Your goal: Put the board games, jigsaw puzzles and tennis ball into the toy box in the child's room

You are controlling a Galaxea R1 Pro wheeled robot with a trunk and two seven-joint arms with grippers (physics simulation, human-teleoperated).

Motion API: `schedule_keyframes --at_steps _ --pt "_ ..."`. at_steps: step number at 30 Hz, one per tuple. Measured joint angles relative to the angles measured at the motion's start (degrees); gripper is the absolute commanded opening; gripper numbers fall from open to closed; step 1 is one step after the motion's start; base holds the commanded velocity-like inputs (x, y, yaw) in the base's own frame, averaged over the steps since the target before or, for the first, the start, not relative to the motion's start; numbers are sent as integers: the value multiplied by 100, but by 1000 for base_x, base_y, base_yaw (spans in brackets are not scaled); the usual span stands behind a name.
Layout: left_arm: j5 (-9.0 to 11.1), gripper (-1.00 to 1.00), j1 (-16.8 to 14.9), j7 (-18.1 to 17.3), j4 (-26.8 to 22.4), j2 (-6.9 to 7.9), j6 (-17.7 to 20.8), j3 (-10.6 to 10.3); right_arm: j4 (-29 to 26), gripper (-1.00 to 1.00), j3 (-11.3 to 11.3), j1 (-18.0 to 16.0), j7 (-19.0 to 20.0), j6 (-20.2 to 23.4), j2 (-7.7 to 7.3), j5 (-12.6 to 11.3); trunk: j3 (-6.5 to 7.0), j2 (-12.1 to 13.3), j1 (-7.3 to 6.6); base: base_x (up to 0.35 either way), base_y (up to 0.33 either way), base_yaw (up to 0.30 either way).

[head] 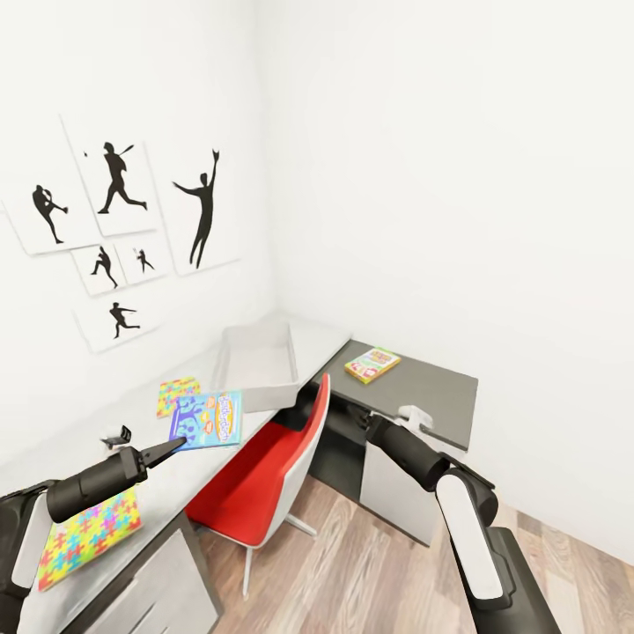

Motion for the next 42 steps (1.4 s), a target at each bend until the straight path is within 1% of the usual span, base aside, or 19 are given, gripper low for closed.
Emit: schedule_keyframes --at_steps 12,28,42 --pt "13 -100 2 -4 -1 6 6 8 0 100 0 0 0 -3 0 5 0 -1 1 104 -3 0" --pt "4 -100 2 0 0 4 0 8 2 100 6 0 0 -2 0 5 0 0 0 263 -102 0" --pt "12 -100 6 -4 -2 -2 -2 9 3 100 9 0 0 -3 0 4 0 0 1 46 -12 0"
